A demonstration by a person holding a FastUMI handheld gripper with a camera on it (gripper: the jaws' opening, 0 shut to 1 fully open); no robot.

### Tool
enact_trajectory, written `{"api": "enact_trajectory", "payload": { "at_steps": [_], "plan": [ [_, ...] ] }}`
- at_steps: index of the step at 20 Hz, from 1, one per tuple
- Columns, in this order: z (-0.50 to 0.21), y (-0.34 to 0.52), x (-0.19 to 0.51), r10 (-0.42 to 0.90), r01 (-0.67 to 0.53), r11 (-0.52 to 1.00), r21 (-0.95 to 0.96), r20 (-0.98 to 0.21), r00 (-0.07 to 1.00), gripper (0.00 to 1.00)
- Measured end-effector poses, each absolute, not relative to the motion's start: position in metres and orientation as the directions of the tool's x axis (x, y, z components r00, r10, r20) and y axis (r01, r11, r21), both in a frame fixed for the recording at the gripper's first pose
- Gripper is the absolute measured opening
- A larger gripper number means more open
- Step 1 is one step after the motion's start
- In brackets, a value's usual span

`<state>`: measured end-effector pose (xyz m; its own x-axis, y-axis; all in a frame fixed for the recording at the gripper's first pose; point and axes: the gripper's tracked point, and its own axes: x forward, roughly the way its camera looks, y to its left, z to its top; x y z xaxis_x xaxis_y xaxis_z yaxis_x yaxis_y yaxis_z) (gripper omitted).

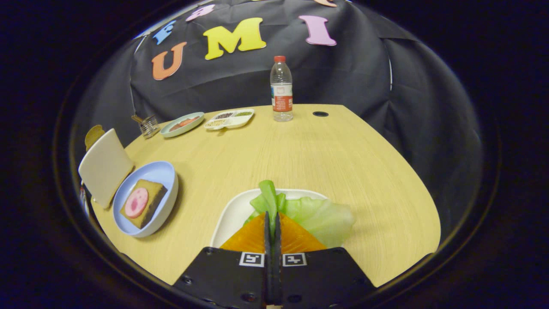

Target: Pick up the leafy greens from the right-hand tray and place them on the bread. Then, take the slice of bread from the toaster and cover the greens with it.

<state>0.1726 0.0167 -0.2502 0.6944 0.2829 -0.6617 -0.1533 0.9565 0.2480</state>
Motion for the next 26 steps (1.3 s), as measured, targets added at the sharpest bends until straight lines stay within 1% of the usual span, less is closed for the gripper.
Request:
{"api": "enact_trajectory", "payload": {
  "at_steps": [3, 6, 9, 14, 17, 22, 26],
  "plan": [
    [-0.233, 0.016, 0.172, 0.272, -0.137, 0.956, 0.258, -0.616, 0.739, 0.01],
    [-0.198, 0.017, 0.172, 0.267, -0.147, 0.956, 0.252, -0.549, 0.792, 0.00],
    [-0.166, 0.024, 0.167, 0.278, -0.163, 0.951, 0.261, -0.498, 0.821, 0.00],
    [-0.119, 0.064, 0.151, 0.327, -0.203, 0.927, 0.314, -0.414, 0.849, 0.00],
    [-0.097, 0.096, 0.147, 0.341, -0.228, 0.922, 0.313, -0.374, 0.862, 0.00],
    [-0.089, 0.157, 0.145, 0.355, -0.270, 0.925, 0.266, -0.356, 0.865, 0.00],
    [-0.110, 0.182, 0.153, 0.280, -0.247, 0.960, 0.134, -0.391, 0.877, 0.00]
  ]
}}
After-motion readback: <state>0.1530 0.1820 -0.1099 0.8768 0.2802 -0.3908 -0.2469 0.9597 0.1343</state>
